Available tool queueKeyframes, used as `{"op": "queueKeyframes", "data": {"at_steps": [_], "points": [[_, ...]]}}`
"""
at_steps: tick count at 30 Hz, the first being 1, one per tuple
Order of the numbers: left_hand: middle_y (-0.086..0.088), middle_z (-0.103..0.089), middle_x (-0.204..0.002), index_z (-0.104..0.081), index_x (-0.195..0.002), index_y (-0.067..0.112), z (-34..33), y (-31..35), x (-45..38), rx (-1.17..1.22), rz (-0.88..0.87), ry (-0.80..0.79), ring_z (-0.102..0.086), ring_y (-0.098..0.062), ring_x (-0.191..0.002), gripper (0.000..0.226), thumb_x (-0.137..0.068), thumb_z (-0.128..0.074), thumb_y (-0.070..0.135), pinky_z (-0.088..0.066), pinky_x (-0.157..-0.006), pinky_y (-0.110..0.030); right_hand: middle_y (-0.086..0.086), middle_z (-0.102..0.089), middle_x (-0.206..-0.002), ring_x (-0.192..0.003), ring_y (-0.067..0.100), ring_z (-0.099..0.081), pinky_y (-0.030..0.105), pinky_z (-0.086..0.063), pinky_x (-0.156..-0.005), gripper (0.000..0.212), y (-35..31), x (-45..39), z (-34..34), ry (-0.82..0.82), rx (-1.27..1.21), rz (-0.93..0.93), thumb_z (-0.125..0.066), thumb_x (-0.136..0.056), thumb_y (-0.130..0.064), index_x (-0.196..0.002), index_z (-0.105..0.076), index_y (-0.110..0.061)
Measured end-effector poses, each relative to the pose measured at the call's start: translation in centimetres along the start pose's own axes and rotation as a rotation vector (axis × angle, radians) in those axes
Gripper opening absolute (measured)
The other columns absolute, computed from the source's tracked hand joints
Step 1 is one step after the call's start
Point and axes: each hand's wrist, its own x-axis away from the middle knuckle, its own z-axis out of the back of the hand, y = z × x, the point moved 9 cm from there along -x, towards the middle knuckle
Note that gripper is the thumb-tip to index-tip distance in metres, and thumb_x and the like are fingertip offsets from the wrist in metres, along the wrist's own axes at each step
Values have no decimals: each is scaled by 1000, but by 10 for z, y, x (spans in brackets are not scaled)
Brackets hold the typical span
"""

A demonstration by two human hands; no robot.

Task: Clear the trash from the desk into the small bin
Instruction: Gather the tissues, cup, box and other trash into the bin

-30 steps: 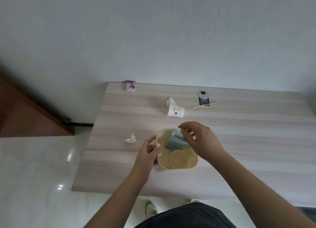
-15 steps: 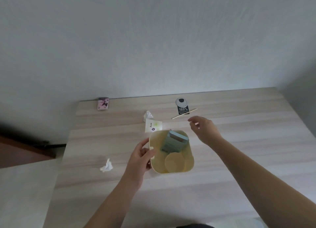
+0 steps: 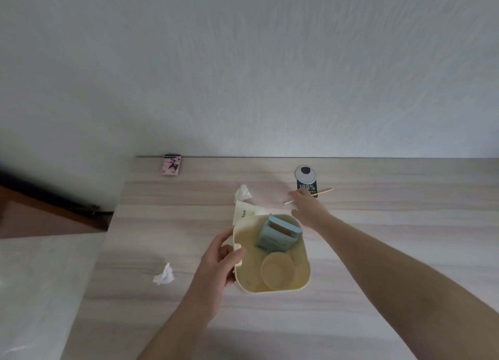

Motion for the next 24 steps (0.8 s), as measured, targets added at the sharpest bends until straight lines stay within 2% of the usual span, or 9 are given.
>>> {"op": "queueKeyframes", "data": {"at_steps": [4,6,9,12,15,20,22,24], "points": [[-12,-56,-95,-66,-119,47,4,-1,-3,-15,-19,21,-56,-26,-84,53,-68,-75,37,-50,-72,-38,9,-48,-128,-111,29,-55,42,-49,-94,31,5,-8,-2,78,16,40,-61,-88,-10,-119,-60,-14],[-12,-54,-94,-66,-119,47,5,-3,-2,-14,-20,34,-53,-27,-84,54,-67,-75,38,-46,-73,-41,11,-52,-119,-103,32,-58,43,-51,-89,18,6,-7,0,113,64,58,-56,-93,-10,-110,-61,-11],[-13,-59,-101,-67,-115,48,5,-8,-2,1,4,53,-56,-28,-86,51,-66,-74,37,-48,-74,-43,13,-54,-111,-90,33,-61,46,-54,-77,17,5,-3,-2,95,241,74,-47,-95,-6,-111,-54,-7],[-16,-60,-106,-67,-117,47,1,-10,-1,-25,15,26,-58,-29,-90,49,-70,-72,34,-52,-77,-43,12,-57,-106,-86,30,-63,39,-52,-67,24,2,5,-9,74,424,120,-43,-91,1,-114,-49,-4],[-11,-59,-102,-66,-117,49,-3,-8,4,-54,5,16,-60,-28,-89,49,-71,-72,32,-55,-76,-39,12,-60,-105,-87,29,-64,36,-47,-67,27,2,12,-19,45,538,164,-42,-90,2,-116,-48,-3],[-13,-59,-100,-67,-116,49,-1,-5,16,-80,-4,26,-58,-28,-86,48,-71,-72,32,-54,-73,-35,9,-62,-109,-97,31,-64,37,-47,-68,33,23,28,-19,-36,395,5,-49,-87,-3,-120,-46,-8],[-14,-57,-99,-67,-114,48,1,-4,20,-88,-3,18,-56,-29,-86,45,-74,-70,27,-52,-72,-37,9,-61,-106,-95,31,-63,37,-49,-69,29,22,42,-9,-20,332,-1,-50,-85,-3,-113,-47,-9],[-12,-56,-97,-68,-112,49,5,-4,23,-86,-4,18,-54,-29,-85,44,-75,-70,25,-53,-70,-34,9,-61,-102,-88,29,-62,40,-53,-71,23,15,59,10,38,263,43,-50,-84,-5,-106,-49,-10]]}}
